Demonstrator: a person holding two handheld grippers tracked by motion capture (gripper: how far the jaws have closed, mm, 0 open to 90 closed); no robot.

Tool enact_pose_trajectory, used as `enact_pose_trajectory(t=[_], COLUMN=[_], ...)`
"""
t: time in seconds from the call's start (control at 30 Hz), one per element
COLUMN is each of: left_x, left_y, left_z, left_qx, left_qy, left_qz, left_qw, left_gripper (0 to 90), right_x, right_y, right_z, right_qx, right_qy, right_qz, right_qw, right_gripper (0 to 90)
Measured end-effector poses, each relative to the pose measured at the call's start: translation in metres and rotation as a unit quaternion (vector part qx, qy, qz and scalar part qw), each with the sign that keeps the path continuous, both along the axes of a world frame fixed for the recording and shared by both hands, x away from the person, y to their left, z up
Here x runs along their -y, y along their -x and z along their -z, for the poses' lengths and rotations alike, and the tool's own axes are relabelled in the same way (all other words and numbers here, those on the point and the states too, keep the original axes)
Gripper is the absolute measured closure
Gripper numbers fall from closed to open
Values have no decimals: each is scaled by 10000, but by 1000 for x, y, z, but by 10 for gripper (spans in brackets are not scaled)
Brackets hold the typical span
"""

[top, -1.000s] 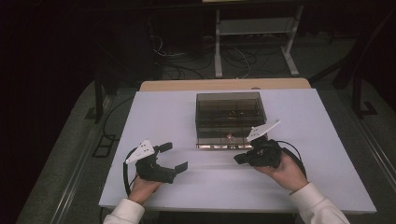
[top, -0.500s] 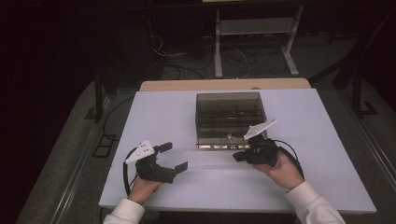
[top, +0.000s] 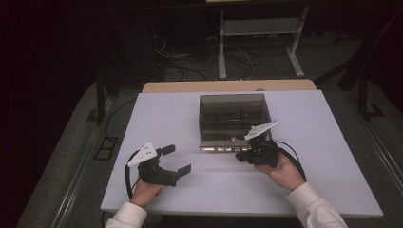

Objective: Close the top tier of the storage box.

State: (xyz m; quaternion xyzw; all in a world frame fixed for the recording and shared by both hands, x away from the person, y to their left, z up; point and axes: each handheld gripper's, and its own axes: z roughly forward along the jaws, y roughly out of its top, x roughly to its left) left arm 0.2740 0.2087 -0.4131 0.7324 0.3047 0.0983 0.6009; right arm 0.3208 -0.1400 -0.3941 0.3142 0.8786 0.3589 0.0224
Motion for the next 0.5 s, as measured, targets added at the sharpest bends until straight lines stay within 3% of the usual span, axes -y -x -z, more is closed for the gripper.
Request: enact_pose_trajectory(t=[0.5], left_x=[0], left_y=[0], left_z=[0], left_qx=[-4], left_qy=[8], left_qz=[-9], left_qw=[10000], left_gripper=[0], right_x=[-2], right_y=[-5], right_z=[-1], right_qx=[10], right_qy=[-52], right_qz=[33], right_qw=[10000], right_gripper=[893])
